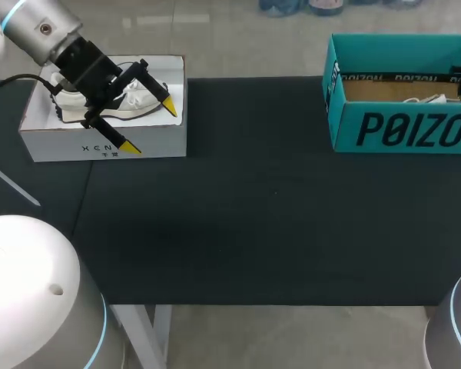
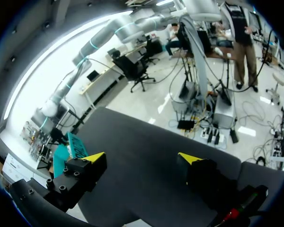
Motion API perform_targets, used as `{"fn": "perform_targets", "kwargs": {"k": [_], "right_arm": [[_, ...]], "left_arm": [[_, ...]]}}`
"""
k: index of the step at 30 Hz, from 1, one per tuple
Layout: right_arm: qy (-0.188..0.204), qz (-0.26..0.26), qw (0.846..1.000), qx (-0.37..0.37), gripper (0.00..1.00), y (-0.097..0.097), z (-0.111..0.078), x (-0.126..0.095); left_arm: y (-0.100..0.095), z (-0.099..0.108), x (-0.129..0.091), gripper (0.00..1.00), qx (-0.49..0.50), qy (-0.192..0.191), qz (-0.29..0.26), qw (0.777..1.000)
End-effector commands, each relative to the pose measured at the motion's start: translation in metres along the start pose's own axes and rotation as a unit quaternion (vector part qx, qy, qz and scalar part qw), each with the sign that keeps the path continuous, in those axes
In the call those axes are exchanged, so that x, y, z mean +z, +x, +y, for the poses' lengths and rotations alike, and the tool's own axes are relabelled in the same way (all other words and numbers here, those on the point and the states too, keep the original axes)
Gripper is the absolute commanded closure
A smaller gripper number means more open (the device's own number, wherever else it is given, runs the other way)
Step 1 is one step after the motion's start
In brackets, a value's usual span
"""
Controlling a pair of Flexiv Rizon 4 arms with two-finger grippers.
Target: Take the shoe out of the shoebox, open the shoe tongue, remove and reinsert the insole, then place the shoe into the shoebox
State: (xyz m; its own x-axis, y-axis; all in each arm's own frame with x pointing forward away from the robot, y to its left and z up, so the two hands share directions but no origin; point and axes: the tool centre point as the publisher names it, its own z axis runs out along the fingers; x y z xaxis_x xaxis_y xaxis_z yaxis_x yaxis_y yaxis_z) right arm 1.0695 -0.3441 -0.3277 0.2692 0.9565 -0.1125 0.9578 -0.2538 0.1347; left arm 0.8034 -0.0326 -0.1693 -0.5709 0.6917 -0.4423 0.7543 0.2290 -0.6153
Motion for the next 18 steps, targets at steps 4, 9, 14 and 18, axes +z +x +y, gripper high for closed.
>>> {"fn": "perform_targets", "kwargs": {"k": [4, 9, 14, 18], "right_arm": [[-0.069, 0.015, 0.997, -0.018, 0.0, 0.013, -0.032, -0.073], [-0.079, 0.034, 0.996, -0.032, 0.0, 0.029, -0.046, -0.108], [-0.056, 0.054, 0.996, -0.035, 0.0, 0.038, -0.054, -0.109], [-0.056, 0.054, 0.996, -0.035, 0.0, 0.038, -0.054, -0.109]], "left_arm": [[0.001, 0.0, 0.0, 0.0, 0.0, -0.001, 0.0, 1.0], [0.001, 0.0, 0.0, 0.0, 0.0, -0.001, 0.0, 1.0], [0.001, 0.0, 0.0, 0.0, 0.0, -0.001, 0.0, 1.0], [0.001, 0.0, 0.0, 0.0, 0.0, -0.001, 0.0, 1.0]]}}
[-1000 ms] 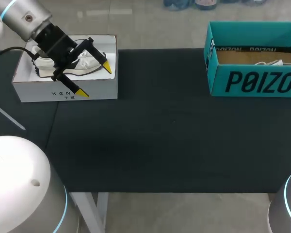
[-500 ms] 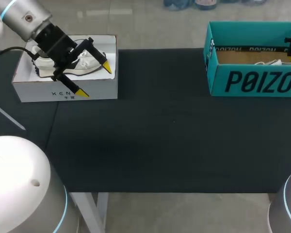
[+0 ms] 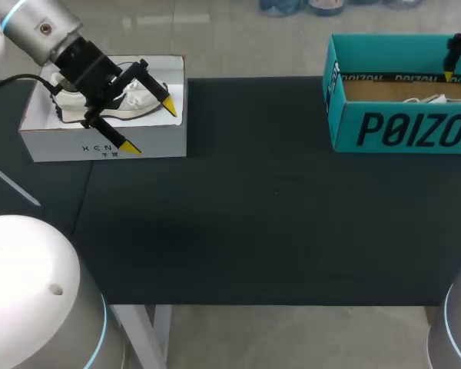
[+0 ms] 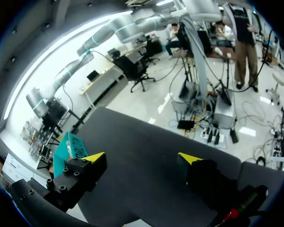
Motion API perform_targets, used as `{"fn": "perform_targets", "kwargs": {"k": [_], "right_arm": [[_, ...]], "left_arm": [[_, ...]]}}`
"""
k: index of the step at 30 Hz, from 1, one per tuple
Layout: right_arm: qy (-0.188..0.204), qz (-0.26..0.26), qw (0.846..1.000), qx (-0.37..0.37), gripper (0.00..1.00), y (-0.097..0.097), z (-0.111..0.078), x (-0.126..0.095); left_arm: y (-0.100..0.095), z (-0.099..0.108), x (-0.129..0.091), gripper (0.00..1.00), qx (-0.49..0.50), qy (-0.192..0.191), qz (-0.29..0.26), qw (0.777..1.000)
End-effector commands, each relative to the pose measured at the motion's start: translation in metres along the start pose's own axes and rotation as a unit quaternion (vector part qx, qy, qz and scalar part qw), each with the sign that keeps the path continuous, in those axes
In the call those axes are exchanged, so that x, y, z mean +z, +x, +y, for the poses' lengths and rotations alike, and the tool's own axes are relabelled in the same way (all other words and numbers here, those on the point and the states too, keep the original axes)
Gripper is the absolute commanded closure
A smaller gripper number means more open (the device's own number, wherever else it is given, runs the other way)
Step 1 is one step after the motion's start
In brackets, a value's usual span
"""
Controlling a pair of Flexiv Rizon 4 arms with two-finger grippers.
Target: Take the shoe out of the shoebox, open the shoe tongue, remove and reinsert the insole, then place the shoe into the shoebox
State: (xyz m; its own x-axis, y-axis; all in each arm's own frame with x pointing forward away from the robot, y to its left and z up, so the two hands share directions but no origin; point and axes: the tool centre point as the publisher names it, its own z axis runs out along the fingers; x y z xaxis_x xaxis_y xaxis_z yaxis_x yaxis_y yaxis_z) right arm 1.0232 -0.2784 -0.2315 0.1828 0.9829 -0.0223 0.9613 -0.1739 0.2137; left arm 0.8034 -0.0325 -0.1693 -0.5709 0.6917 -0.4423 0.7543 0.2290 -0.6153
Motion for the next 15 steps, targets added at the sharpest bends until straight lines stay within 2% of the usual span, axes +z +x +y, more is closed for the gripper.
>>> {"fn": "perform_targets", "kwargs": {"k": [1, 7, 8, 9, 12, 15], "right_arm": [[-0.013, 0.001, 1.0, 0.0, 0.0, -0.001, -0.006, -0.001], [-0.013, 0.001, 1.0, 0.0, 0.0, -0.001, -0.006, -0.001], [-0.013, 0.001, 1.0, 0.0, 0.0, -0.001, -0.006, -0.001], [-0.013, 0.001, 1.0, 0.0, 0.0, -0.001, -0.006, -0.001], [-0.013, 0.001, 1.0, 0.0, 0.0, -0.001, -0.006, -0.001], [-0.013, 0.001, 1.0, 0.0, 0.0, -0.001, -0.006, -0.001]], "left_arm": [[0.001, 0.0, 0.0, 0.0, 0.0, -0.001, 0.0, 1.0], [0.001, 0.0, 0.0, 0.0, 0.0, -0.001, 0.0, 1.0], [0.003, 0.0, -0.011, 0.0, 0.03, -0.068, 0.044, 0.996], [0.008, 0.001, -0.022, 0.0, 0.05, -0.117, 0.083, 0.988], [0.03, 0.01, -0.058, 0.0, 0.119, -0.189, 0.136, 0.965], [0.063, 0.026, -0.086, 0.0, 0.212, -0.258, 0.214, 0.918]]}}
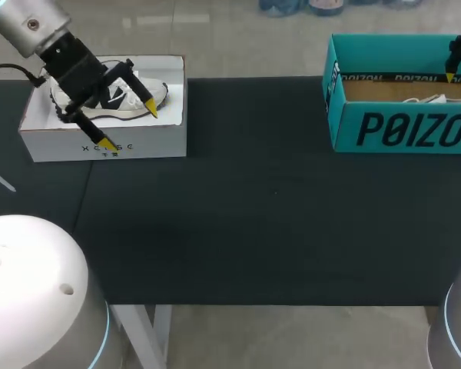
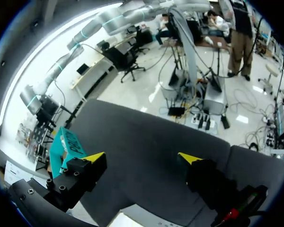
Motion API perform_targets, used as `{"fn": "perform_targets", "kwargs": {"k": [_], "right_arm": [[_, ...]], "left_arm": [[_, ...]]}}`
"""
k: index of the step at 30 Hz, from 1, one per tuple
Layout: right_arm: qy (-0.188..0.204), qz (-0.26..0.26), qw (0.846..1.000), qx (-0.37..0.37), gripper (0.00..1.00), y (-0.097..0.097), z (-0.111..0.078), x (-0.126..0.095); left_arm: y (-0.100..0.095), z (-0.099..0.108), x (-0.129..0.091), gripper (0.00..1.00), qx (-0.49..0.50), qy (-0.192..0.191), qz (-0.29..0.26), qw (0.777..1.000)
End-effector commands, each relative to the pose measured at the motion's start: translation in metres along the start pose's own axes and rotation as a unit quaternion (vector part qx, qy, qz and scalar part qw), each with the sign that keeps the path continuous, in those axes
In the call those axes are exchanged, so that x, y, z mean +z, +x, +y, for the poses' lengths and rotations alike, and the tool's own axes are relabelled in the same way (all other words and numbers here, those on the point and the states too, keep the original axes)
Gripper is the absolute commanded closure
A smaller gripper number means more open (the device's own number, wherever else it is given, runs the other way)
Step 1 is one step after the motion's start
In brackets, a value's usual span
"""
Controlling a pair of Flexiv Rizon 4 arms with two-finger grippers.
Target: Take the shoe out of the shoebox, open the shoe tongue, remove and reinsert the insole, then place the shoe into the shoebox
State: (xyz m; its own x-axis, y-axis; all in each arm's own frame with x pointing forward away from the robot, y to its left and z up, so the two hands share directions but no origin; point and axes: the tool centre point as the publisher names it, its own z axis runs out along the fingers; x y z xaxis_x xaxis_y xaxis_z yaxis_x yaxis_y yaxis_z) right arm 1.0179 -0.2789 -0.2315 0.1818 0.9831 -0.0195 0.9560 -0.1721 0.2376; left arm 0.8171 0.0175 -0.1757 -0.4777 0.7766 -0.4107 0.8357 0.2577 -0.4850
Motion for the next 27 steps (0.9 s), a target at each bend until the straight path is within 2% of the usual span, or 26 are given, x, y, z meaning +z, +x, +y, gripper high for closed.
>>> {"fn": "perform_targets", "kwargs": {"k": [1, 6, 8, 27], "right_arm": [[-0.001, 0.0, 1.0, 0.001, 0.0, 0.0, -0.001, 0.0], [-0.001, 0.0, 1.0, 0.001, 0.0, 0.0, -0.001, 0.0], [-0.001, 0.0, 1.0, 0.001, 0.0, 0.0, -0.001, 0.0], [-0.001, 0.0, 1.0, 0.001, 0.0, 0.0, -0.001, 0.0]], "left_arm": [[0.05, 0.011, -0.054, 0.0, 0.194, -0.216, 0.17, 0.942], [0.11, 0.046, -0.085, 0.0, 0.233, -0.231, 0.21, 0.921], [0.127, 0.062, -0.094, 0.0, 0.215, -0.234, 0.223, 0.922], [0.127, 0.062, -0.094, 0.0, 0.215, -0.234, 0.223, 0.922]]}}
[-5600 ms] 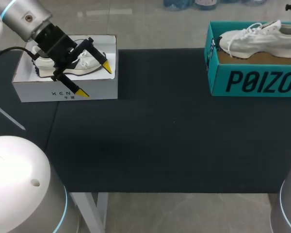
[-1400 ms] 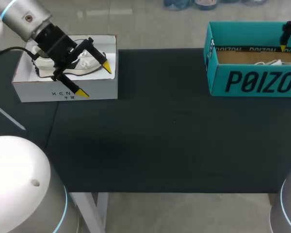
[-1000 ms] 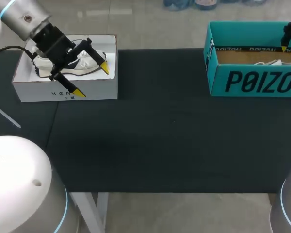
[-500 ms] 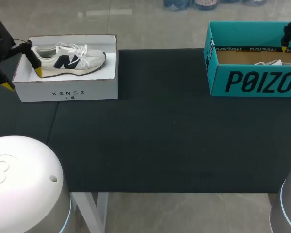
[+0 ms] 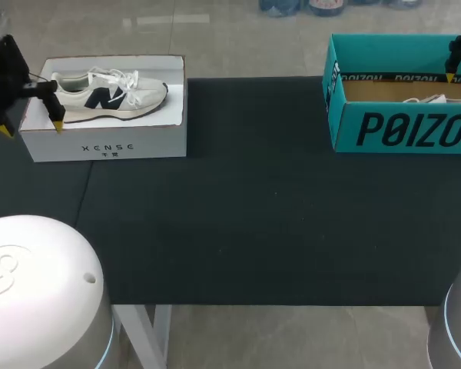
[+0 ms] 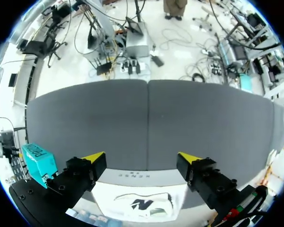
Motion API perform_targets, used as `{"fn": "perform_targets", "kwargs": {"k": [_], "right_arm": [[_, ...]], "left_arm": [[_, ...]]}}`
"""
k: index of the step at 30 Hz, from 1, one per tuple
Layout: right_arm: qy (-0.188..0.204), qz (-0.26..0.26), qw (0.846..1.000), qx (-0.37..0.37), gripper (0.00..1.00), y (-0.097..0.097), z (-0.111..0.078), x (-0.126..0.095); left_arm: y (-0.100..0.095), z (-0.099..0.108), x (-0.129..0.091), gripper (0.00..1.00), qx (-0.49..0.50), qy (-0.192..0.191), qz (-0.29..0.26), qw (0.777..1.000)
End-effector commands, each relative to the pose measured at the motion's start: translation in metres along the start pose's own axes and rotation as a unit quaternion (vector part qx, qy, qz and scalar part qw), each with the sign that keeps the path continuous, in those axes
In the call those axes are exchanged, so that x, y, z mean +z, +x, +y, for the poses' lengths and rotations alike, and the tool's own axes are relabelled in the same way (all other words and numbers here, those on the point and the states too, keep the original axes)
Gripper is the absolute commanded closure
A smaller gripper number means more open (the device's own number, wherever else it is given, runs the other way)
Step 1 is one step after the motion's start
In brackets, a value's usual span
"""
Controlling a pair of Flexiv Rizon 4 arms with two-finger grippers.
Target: Take the shoe out of the shoebox, open the shoe tongue, remove and reinsert the insole, then place the shoe into the shoebox
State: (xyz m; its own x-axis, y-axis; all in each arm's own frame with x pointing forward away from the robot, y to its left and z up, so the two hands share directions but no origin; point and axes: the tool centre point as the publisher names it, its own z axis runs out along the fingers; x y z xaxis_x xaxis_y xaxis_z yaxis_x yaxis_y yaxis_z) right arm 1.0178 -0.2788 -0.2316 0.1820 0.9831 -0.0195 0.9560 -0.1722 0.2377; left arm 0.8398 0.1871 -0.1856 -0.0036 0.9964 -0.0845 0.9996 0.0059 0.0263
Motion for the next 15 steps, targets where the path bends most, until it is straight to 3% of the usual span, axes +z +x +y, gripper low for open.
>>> {"fn": "perform_targets", "kwargs": {"k": [1, 3, 6, 15], "right_arm": [[-0.001, 0.0, 1.0, 0.001, 0.0, 0.0, -0.001, 0.0], [-0.001, 0.0, 1.0, 0.001, 0.0, 0.0, -0.001, 0.0], [-0.001, 0.0, 1.0, 0.001, 0.0, 0.0, -0.001, 0.0], [-0.001, 0.0, 1.0, 0.001, 0.0, 0.0, -0.001, 0.0]], "left_arm": [[0.0, -0.006, 0.0, 0.0, 0.0, -0.026, 0.003, 1.0], [0.015, 0.005, -0.009, 0.0, 0.004, -0.049, 0.043, 0.998], [0.034, 0.02, -0.01, 0.0, -0.003, -0.058, 0.055, 0.997], [0.103, 0.101, 0.003, 0.0, 0.005, -0.069, 0.046, 0.997]]}}
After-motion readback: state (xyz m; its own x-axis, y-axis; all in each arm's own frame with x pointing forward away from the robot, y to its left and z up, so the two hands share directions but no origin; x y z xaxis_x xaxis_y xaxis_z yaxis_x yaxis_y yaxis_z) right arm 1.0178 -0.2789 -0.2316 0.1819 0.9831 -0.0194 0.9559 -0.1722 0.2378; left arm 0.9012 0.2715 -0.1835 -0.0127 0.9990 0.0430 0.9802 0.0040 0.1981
